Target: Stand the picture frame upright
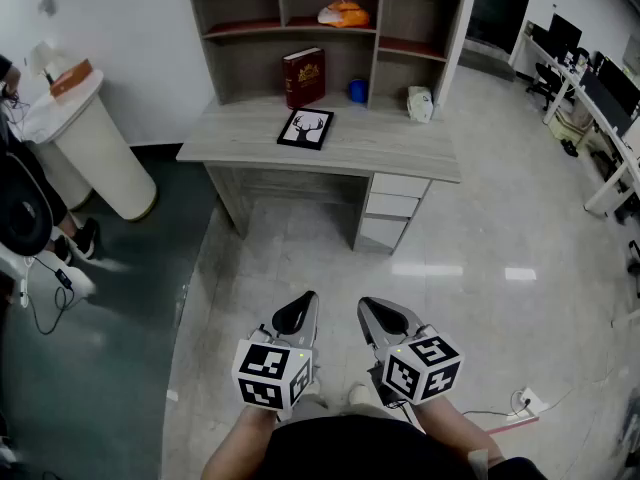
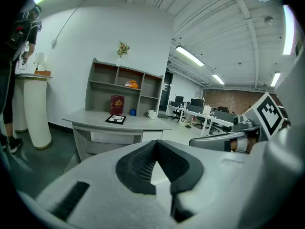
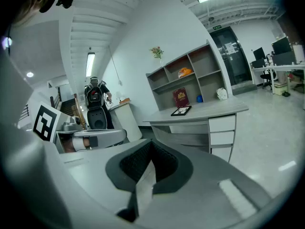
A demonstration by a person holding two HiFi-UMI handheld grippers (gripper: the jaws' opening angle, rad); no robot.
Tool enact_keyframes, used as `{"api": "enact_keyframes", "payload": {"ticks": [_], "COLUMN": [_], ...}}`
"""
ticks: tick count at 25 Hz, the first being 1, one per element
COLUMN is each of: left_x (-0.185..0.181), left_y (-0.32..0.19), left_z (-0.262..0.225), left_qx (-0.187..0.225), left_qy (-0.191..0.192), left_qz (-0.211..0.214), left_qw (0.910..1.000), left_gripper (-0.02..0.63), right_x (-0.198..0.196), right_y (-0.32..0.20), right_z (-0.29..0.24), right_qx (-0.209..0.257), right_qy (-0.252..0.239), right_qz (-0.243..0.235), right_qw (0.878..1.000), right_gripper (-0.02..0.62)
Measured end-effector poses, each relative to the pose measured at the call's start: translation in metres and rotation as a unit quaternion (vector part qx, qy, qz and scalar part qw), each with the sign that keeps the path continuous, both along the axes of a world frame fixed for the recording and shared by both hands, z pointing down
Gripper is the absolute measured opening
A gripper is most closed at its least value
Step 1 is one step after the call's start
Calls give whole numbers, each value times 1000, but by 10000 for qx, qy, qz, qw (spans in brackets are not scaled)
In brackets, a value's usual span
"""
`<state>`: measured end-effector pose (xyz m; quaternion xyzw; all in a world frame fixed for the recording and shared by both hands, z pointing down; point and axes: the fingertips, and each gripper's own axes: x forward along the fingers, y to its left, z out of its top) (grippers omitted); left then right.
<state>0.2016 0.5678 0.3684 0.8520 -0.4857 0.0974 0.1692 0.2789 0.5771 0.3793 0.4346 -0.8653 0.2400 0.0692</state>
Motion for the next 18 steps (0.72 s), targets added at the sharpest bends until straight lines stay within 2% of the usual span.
{"api": "enact_keyframes", "payload": {"ticks": [9, 18], "left_x": [-13, -41], "left_y": [-3, -18], "left_z": [6, 7], "left_qx": [-75, -40], "left_qy": [30, 38], "left_qz": [136, 250], "left_qw": [9999, 9997], "left_gripper": [-6, -6], "right_x": [-17, -53], "right_y": [-6, -20], "right_z": [0, -6], "right_qx": [-133, 72], "right_qy": [-241, -196], "right_qz": [125, 96], "right_qw": [9995, 9997], "right_gripper": [0, 0]}}
